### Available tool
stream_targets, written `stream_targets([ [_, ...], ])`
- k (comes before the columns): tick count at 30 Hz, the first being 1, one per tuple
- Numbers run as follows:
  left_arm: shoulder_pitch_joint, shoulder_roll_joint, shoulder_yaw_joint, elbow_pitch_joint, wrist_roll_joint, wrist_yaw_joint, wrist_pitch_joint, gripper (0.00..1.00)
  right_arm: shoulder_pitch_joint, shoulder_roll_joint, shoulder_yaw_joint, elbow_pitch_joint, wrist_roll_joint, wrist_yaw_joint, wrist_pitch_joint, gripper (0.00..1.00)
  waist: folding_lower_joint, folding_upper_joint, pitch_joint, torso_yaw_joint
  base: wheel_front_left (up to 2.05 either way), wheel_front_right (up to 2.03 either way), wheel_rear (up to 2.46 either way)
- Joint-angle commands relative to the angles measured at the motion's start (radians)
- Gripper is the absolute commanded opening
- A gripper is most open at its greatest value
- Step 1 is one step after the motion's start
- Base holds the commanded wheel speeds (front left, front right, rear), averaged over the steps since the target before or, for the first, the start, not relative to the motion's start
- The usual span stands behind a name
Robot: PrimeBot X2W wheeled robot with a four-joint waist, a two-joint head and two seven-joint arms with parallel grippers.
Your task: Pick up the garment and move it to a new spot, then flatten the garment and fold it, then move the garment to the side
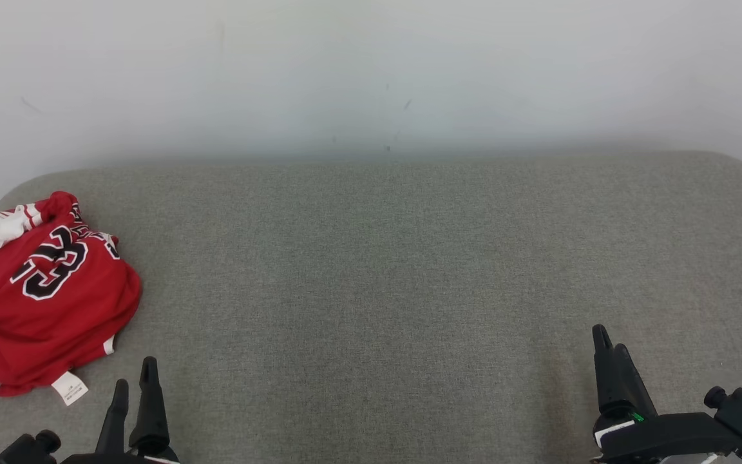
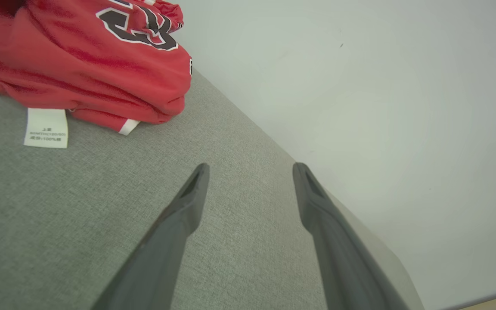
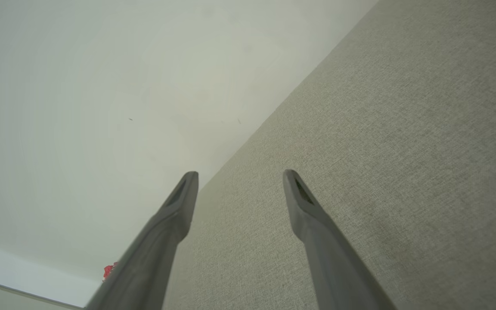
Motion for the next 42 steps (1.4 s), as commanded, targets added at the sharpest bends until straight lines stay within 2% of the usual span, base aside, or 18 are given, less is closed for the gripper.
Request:
stream_targets([
  [1,0.0,0.01,-0.003,-0.017,0.038,0.003,-0.009,1.0,-0.004,-0.004,0.005,-0.017,-0.038,-0.001,-0.009,1.0,0.0,0.0,0.0,0.0,0.0,0.0,0.0],
  [16,0.009,0.031,-0.031,-0.036,0.252,0.021,-0.059,1.0,0.002,-0.005,0.04,-0.033,-0.293,-0.001,-0.059,1.0,0.0,0.0,0.001,0.0,0.0,0.0,0.0],
  [42,0.037,0.043,-0.033,-0.069,0.501,0.039,-0.123,1.0,0.016,-0.005,0.051,-0.053,-0.565,-0.001,-0.123,1.0,0.0,0.0,-0.004,0.0,0.0,0.0,0.0],
])
